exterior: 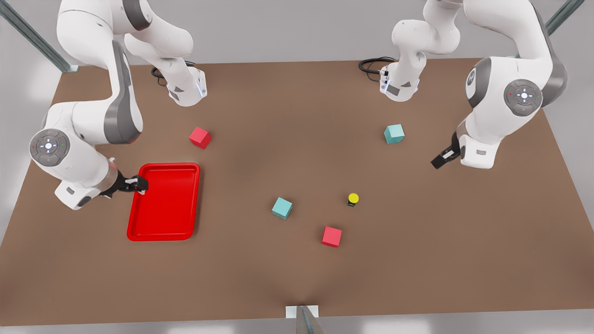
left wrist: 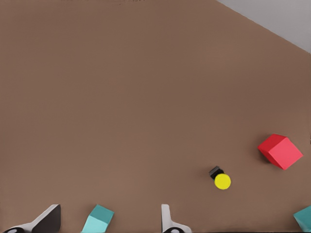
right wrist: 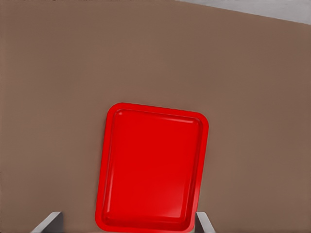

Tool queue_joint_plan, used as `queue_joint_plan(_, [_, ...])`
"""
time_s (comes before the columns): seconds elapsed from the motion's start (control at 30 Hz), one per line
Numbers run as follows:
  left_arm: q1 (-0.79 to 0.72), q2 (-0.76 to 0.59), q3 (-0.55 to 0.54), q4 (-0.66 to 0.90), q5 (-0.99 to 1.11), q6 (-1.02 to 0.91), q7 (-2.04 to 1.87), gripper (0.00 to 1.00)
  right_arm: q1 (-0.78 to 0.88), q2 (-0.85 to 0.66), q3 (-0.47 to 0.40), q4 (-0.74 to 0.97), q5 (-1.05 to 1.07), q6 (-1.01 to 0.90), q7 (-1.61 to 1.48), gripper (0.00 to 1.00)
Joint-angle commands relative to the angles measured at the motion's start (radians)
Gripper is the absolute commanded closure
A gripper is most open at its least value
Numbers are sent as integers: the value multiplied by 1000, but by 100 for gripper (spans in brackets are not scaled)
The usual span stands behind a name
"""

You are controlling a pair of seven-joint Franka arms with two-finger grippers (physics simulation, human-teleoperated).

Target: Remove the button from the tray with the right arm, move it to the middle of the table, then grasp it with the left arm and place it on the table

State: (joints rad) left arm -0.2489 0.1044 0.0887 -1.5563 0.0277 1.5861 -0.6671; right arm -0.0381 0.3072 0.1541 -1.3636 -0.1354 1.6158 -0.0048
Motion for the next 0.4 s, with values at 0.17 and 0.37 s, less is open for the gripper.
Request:
queue_joint_plan(0.17, [2,0,0,1,3,17,685,0,-2,-16,4,0,7,-11,-6,0])
queue_joint_plan(0.37, [2,-2,0,-1,3,17,685,0,0,-14,4,0,20,-22,-6,0])
